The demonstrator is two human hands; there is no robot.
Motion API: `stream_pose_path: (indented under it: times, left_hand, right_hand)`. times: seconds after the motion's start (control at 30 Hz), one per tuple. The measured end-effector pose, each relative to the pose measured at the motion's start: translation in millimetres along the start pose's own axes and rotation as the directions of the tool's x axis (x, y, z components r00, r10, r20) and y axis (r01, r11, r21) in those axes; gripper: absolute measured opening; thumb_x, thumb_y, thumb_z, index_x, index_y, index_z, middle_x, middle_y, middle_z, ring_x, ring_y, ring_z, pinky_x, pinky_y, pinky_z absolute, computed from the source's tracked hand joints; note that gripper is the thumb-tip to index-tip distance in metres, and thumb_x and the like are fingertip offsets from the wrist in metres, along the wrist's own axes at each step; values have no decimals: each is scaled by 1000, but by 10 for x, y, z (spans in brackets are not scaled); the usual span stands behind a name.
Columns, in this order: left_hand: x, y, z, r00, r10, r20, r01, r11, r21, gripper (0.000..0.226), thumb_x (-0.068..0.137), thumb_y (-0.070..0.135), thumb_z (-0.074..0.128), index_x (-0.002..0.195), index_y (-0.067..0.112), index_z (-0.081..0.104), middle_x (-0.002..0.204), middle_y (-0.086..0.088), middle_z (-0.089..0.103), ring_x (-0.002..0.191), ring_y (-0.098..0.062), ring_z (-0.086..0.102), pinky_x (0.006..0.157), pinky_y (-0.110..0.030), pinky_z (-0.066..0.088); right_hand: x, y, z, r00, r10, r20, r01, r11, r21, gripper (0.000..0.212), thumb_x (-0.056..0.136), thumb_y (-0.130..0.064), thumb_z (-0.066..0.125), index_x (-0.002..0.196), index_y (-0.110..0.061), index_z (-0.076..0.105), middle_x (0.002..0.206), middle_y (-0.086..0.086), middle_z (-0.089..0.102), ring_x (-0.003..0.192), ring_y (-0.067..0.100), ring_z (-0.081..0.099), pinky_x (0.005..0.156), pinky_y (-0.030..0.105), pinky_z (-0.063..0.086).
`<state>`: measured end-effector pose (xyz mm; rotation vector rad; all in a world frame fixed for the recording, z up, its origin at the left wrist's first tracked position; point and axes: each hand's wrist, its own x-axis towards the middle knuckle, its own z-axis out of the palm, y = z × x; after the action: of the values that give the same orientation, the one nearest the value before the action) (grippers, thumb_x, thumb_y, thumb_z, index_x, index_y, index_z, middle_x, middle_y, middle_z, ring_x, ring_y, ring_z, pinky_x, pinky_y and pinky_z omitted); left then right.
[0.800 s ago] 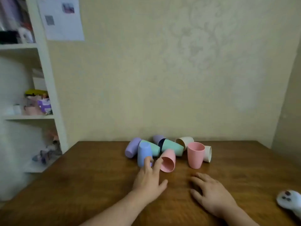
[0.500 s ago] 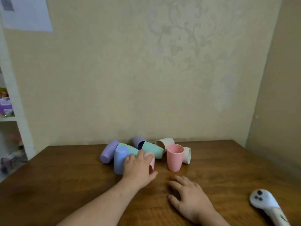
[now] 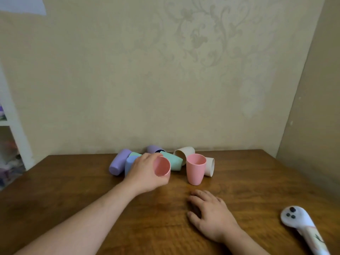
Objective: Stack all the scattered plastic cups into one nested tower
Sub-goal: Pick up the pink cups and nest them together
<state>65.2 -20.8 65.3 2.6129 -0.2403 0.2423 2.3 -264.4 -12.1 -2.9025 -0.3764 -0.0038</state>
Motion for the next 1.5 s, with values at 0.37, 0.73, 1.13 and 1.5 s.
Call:
stream_pose_path:
  times: [0.37, 0.73, 1.13, 1.5]
  left_hand:
    - [-37, -213, 753, 962, -269, -50, 179, 757, -628, 76, 78, 40, 94, 143, 33, 55, 127, 14, 69, 124, -17, 67, 96, -32, 55]
    - [-82, -305, 927, 960, -259, -107, 154, 805, -574, 67, 71, 52, 96, 127, 40, 60, 114, 19, 72, 101, -3, 68, 88, -33, 62]
    - [-40, -358, 969, 972, -214, -98, 119, 805, -582, 79, 67, 61, 93, 136, 41, 60, 119, 21, 72, 106, -3, 69, 93, -38, 64]
    - [-61, -343, 955, 975, -215, -61, 127, 760, -638, 72, 65, 61, 93, 130, 44, 65, 111, 19, 80, 101, -5, 76, 92, -43, 66]
  right_hand:
    - [19, 70, 11, 999, 40, -16, -37, 987, 154, 54, 95, -68, 55, 140, -40, 66, 150, -20, 59, 141, 11, 51, 120, 44, 41]
    - [834, -60, -799, 927, 338, -164, -193, 802, 565, 116, 78, -62, 88, 169, -43, 19, 170, 4, 26, 150, 31, 44, 116, 44, 45]
    - [997, -288, -993, 808, 483, -338, -45, 623, 781, 99, 80, -45, 90, 162, -27, 39, 149, 5, 57, 130, 27, 61, 112, 49, 54]
    - [997, -783, -708, 953, 89, -289, 122, 763, 635, 114, 74, -43, 96, 167, -35, 31, 139, -7, 63, 128, 15, 64, 106, 34, 54]
